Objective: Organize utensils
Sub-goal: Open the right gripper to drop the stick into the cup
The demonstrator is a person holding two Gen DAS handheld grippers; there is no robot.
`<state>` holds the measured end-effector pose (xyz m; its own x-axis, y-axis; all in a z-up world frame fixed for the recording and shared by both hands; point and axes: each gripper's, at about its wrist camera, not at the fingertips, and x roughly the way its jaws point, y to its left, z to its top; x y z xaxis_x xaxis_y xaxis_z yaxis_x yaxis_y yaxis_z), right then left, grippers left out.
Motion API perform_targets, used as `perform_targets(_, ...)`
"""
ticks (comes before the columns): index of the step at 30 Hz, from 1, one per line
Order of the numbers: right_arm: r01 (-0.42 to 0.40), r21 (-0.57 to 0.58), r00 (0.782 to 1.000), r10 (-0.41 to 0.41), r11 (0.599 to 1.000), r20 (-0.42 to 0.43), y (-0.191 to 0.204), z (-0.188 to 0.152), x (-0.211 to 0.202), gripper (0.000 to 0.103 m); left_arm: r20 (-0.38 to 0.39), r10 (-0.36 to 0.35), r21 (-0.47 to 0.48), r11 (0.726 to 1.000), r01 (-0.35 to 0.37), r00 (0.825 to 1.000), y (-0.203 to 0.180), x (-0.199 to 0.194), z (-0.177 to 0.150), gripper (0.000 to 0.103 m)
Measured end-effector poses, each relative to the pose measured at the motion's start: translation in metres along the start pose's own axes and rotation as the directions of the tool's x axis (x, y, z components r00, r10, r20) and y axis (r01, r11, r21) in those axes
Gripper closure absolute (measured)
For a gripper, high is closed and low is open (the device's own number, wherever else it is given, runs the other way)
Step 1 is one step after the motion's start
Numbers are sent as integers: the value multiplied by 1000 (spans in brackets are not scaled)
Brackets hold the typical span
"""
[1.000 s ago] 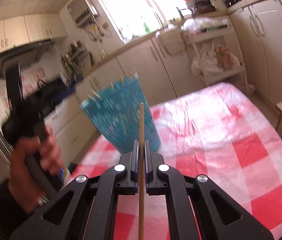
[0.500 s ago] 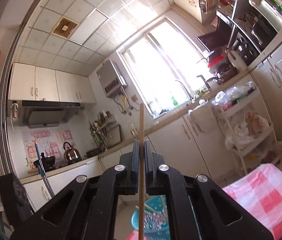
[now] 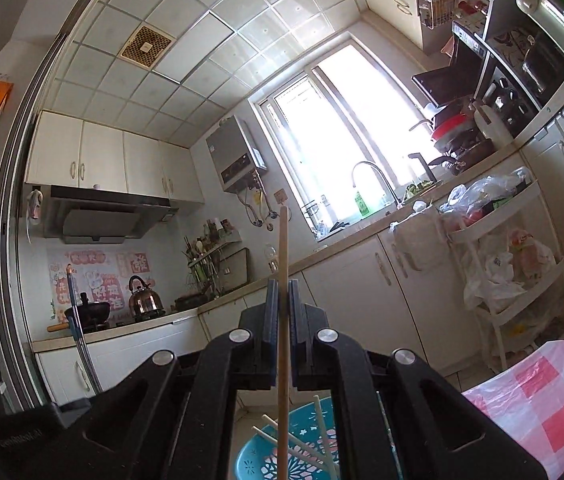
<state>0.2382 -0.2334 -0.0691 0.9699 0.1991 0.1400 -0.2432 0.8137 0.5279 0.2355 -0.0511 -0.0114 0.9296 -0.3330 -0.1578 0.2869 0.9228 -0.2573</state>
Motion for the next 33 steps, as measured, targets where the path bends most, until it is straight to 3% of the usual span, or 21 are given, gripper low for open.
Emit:
perform_targets(12, 42, -200, 990, -68, 979, -126, -2, -47, 4, 96, 7, 12, 6, 1000, -12, 1000, 0, -2, -1, 60)
perform_targets(13, 47, -223, 987, -80, 974, -143, 1, -49, 4, 93, 9, 13, 5, 1000, -13, 1000, 0, -2, 0, 60)
perform_targets(14, 49, -245, 984, -89, 968, -156, 3, -51, 2, 81, 9, 16, 4, 1000, -16, 1000, 1, -2, 0, 60)
perform_targets(15, 50, -254, 984, -91, 966, -151, 5, -52, -3, 76, 9, 17, 1, 1000, -17, 1000, 3, -3, 0, 60)
perform_targets(22, 67, -257, 985, -106, 964, -138, 4, -44, -19, 75, -4, 18, -21, 1000, -18, 1000, 9, -5, -1, 60)
perform_targets(26, 60, -241, 976, -108, 969, -191, 2, -46, -14, 75, -8, 21, -16, 1000, -22, 1000, 10, -5, -2, 60)
perform_targets(29, 63, -214, 962, -117, 975, -248, 1, -46, -25, 69, -9, 31, -10, 999, -31, 999, 15, -6, -3, 59)
perform_targets(31, 87, -170, 951, -133, 982, -280, -5, -43, -38, 60, -15, 37, -18, 999, -38, 999, 20, -5, -5, 59)
perform_targets(33, 148, -94, 925, -172, 984, -338, -18, -39, -48, 49, -23, 43, -25, 999, -44, 999, 24, -4, -8, 59)
